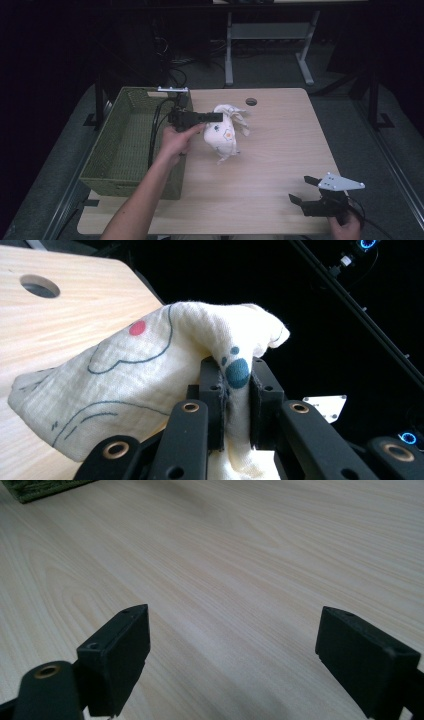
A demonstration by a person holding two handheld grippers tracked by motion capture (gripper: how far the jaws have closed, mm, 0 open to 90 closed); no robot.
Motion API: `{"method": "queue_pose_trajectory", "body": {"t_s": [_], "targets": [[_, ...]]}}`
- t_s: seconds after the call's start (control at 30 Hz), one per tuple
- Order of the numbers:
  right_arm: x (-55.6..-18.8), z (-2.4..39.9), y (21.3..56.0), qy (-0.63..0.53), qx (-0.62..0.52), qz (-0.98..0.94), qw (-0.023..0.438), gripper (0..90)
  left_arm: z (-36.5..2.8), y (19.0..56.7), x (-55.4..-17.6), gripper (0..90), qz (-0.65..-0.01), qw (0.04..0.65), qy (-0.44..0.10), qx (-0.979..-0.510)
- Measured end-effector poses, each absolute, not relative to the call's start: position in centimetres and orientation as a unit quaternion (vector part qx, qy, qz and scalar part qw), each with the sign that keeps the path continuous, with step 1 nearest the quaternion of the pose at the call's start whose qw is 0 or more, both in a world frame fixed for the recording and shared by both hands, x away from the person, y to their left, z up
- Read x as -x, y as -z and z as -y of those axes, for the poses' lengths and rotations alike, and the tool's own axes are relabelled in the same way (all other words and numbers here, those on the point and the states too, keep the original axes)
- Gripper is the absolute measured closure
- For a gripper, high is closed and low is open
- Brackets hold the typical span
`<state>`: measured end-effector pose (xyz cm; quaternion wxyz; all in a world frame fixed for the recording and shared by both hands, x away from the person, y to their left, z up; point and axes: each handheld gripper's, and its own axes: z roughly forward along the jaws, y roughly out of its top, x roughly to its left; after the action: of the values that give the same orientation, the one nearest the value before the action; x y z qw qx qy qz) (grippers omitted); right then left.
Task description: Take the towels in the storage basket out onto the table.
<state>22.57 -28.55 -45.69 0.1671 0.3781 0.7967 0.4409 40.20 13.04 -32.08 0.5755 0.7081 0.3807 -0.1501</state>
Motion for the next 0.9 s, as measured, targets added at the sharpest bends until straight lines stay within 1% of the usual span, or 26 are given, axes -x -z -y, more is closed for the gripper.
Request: {"method": "queue_pose_trajectory", "body": {"t_s": [0.33,0.9], "targets": [[-22.6,28.7,45.7,-0.442,-0.379,-0.795,0.168,14.0,-10.4,33.2,-40.1,79.7,-0.372,0.565,0.152,-0.721],[-22.5,28.7,45.7,-0.444,-0.379,-0.795,0.166,14.0,-8.6,35.5,-40.1,79.5,-0.384,0.558,0.152,-0.72]]}}
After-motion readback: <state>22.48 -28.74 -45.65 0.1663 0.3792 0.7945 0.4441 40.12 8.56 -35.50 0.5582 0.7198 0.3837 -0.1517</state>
